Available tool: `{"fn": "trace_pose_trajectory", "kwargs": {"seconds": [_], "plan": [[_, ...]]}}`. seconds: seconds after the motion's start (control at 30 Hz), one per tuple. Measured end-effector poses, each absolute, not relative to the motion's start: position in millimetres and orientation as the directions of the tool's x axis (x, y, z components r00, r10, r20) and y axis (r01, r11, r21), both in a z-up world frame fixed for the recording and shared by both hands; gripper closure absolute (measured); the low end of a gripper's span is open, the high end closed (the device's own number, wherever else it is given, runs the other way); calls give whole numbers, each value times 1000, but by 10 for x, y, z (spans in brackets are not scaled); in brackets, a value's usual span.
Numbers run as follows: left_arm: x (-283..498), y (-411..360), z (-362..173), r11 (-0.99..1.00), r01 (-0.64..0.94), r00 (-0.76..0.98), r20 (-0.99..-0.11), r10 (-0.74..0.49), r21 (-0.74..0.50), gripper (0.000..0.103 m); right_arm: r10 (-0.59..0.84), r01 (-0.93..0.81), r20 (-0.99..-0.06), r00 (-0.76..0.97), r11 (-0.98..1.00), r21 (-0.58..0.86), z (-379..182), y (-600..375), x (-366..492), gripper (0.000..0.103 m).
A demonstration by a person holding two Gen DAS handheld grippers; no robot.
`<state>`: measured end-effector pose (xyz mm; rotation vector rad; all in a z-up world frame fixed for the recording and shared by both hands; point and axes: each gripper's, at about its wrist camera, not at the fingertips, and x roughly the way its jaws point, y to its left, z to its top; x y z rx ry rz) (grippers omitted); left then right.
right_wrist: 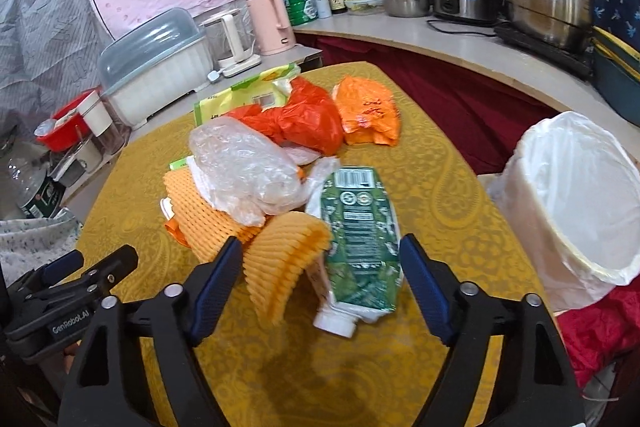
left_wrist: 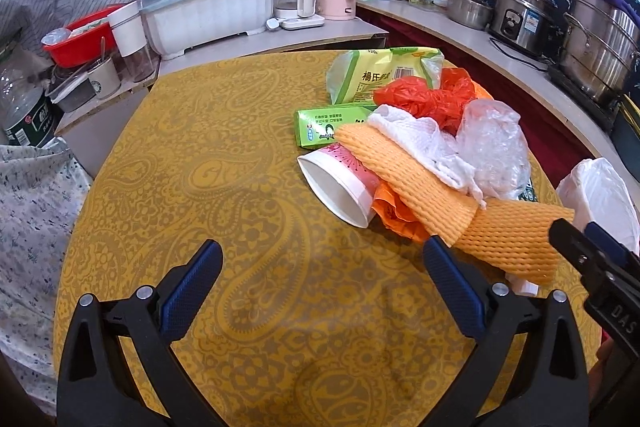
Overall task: Collect trash
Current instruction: 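Reach the right gripper to the orange mesh foam sleeve and grasp it, then carry the orange sleeve toward the white bin with the right gripper while the left gripper grasps clear plastic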
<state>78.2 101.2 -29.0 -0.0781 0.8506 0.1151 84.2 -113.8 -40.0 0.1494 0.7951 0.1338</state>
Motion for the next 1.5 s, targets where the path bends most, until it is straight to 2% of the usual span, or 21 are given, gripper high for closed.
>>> {"fn": "trace_pose_trajectory", "kwargs": {"seconds": [0.1, 0.2, 0.27, 0.33, 0.37, 0.77, 0.97, 1.17, 1.23, 1.27, 1.3, 1.33, 1.37, 1.4, 1.5], "plan": [[820, 1022, -306, 991, -130, 653, -755, 64, -29, 7, 208, -74, -712, 671, 974, 216, -494, -1082, 922, 41], [846, 1022, -299, 992, -123, 655, -754, 51, -40, 7, 235, -80, -721, 652, 967, 243, -557, -1063, 960, 58], [862, 1014, -281, 992, -116, 658, -752, 40, -48, 7, 256, -91, -720, 645, 961, 261, -583, -1060, 954, 82], [883, 994, -260, 993, -106, 661, -750, 28, -57, 7, 274, -98, -713, 645, 955, 279, -572, -1079, 920, 86], [899, 976, -239, 993, -96, 664, -748, 16, -64, 7, 277, -99, -708, 649, 954, 282, -554, -1097, 892, 92], [1311, 518, -67, 991, 32, 682, -722, -117, -131, 7, 281, -85, -623, 730, 942, 325, -205, -1504, 603, 93], [1650, 308, -203, 993, 33, 657, -746, -109, -116, 8, 244, -33, -575, 781, 936, 351, -28, -1825, 564, 93], [1696, 180, -322, 988, 80, 626, -765, -153, -133, 31, 179, 38, -561, 808, 935, 354, 2, -2125, 584, 93], [1672, 144, -327, 986, 97, 621, -765, -169, -138, 52, 161, 63, -567, 808, 933, 354, -12, -2205, 598, 93], [1662, 128, -329, 984, 107, 615, -768, -179, -144, 59, 148, 77, -571, 807, 934, 350, -30, -2238, 604, 92], [1650, 114, -327, 982, 114, 611, -769, -187, -149, 72, 143, 82, -573, 807, 933, 349, -43, -2258, 609, 92], [1632, 108, -324, 981, 119, 607, -770, -195, -154, 79, 137, 90, -574, 807, 933, 349, -58, -2288, 607, 92], [1607, 101, -313, 979, 124, 606, -770, -202, -159, 81, 133, 95, -574, 808, 932, 351, -62, -2298, 597, 92], [1578, 99, -298, 978, 128, 607, -767, -207, -162, 87, 131, 99, -573, 809, 931, 352, -66, -2308, 590, 92], [1475, 101, -216, 973, 138, 613, -756, -229, -184, 93, 120, 111, -563, 818, 927, 358, -44, -2368, 539, 92]]}}
